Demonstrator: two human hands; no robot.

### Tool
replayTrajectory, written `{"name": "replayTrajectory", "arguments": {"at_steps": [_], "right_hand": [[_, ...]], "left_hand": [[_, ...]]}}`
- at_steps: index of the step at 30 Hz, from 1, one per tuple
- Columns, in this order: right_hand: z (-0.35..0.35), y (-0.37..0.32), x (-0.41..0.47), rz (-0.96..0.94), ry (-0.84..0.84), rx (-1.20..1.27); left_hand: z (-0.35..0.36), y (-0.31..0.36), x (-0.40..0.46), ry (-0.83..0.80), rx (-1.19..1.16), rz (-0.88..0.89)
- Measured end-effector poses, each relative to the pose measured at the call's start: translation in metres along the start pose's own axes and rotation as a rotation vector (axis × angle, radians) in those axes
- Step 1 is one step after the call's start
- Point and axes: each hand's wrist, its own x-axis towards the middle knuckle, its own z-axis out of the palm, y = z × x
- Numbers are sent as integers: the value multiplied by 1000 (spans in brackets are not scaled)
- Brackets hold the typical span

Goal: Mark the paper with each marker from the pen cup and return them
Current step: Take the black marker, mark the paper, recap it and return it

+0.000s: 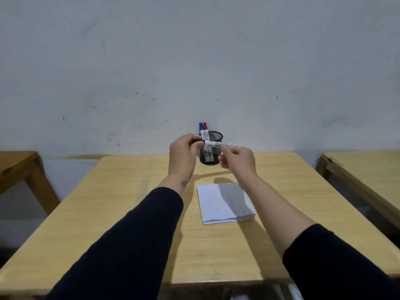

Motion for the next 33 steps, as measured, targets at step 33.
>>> {"name": "replayTrajectory", "arguments": {"at_steps": [33], "right_hand": [[27,46,15,167,-103,210]], "left_hand": [[-4,-77,-11,-450,584,-360]]}}
